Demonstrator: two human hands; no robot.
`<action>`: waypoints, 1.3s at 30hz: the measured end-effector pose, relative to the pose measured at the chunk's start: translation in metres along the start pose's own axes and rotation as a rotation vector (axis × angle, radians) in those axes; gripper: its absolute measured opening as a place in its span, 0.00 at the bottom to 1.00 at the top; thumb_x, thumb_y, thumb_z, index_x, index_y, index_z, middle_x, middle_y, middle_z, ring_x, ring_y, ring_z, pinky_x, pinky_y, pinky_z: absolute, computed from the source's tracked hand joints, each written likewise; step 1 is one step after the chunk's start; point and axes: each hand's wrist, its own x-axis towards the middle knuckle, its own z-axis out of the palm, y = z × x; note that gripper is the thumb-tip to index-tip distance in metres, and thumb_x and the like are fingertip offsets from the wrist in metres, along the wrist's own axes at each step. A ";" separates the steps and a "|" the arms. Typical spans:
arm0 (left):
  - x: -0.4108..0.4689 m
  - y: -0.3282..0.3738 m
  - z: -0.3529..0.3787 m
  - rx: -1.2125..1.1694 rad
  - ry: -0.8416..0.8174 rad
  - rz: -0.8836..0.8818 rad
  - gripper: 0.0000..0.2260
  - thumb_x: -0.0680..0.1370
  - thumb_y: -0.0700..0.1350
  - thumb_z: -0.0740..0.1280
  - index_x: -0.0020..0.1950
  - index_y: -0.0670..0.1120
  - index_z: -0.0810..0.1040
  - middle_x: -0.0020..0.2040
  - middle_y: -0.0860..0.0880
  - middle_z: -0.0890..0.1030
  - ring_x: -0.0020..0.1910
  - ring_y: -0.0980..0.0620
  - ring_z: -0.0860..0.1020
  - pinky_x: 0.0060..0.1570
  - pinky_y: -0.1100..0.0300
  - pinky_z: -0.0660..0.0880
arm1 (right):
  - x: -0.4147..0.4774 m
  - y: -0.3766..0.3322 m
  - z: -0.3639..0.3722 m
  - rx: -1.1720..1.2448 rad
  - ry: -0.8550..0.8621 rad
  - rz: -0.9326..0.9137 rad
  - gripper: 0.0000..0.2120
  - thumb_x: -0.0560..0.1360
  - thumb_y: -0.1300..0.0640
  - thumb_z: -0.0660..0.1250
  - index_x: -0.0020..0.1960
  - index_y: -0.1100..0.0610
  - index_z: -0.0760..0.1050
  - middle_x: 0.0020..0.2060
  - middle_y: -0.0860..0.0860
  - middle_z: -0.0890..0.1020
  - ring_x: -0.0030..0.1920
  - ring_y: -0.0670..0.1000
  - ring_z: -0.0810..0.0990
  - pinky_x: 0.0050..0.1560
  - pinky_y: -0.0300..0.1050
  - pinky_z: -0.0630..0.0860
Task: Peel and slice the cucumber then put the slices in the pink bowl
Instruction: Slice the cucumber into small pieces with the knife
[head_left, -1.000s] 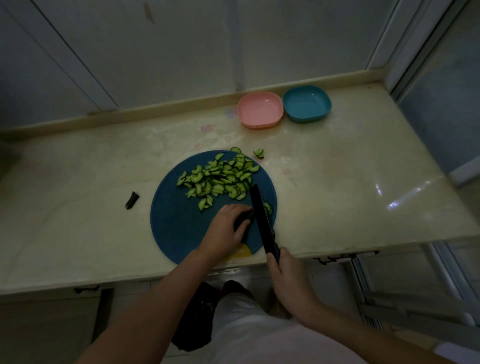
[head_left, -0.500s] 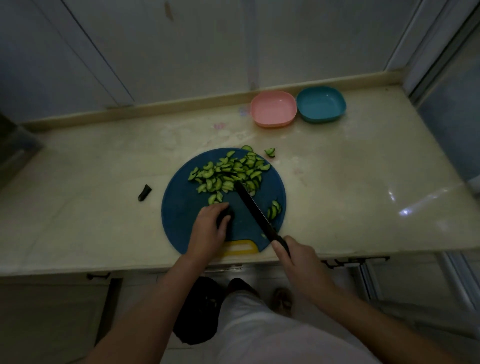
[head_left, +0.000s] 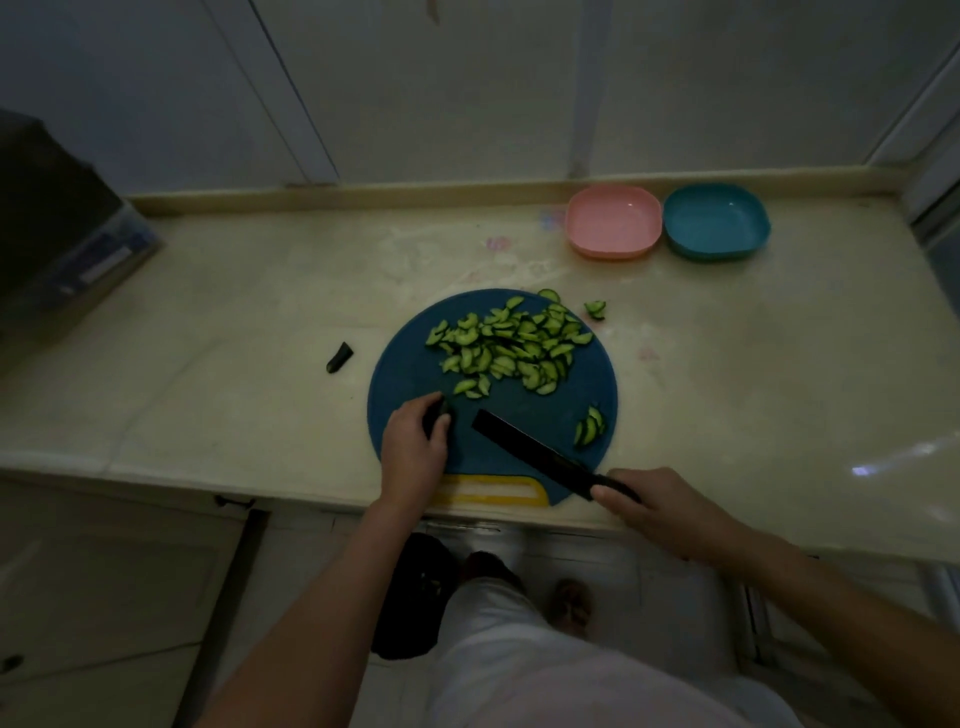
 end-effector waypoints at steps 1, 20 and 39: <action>0.000 0.000 0.000 -0.005 0.002 -0.003 0.14 0.77 0.41 0.66 0.62 0.41 0.76 0.58 0.44 0.79 0.58 0.47 0.74 0.57 0.61 0.67 | 0.002 0.004 -0.009 -0.044 -0.032 -0.013 0.11 0.79 0.48 0.58 0.38 0.46 0.70 0.29 0.44 0.73 0.28 0.39 0.72 0.31 0.35 0.65; 0.013 -0.007 -0.002 -0.158 0.075 -0.133 0.11 0.75 0.41 0.69 0.56 0.42 0.78 0.51 0.47 0.79 0.51 0.50 0.76 0.54 0.56 0.74 | 0.095 -0.054 -0.069 -0.337 -0.004 -0.045 0.14 0.80 0.47 0.56 0.37 0.49 0.68 0.29 0.46 0.71 0.29 0.42 0.69 0.28 0.37 0.62; 0.017 -0.013 0.005 -0.198 0.099 -0.127 0.09 0.74 0.42 0.70 0.53 0.44 0.78 0.46 0.49 0.77 0.48 0.52 0.75 0.48 0.59 0.73 | 0.110 -0.082 -0.009 -0.315 -0.049 0.000 0.16 0.80 0.45 0.54 0.43 0.55 0.70 0.31 0.47 0.72 0.30 0.44 0.69 0.29 0.39 0.63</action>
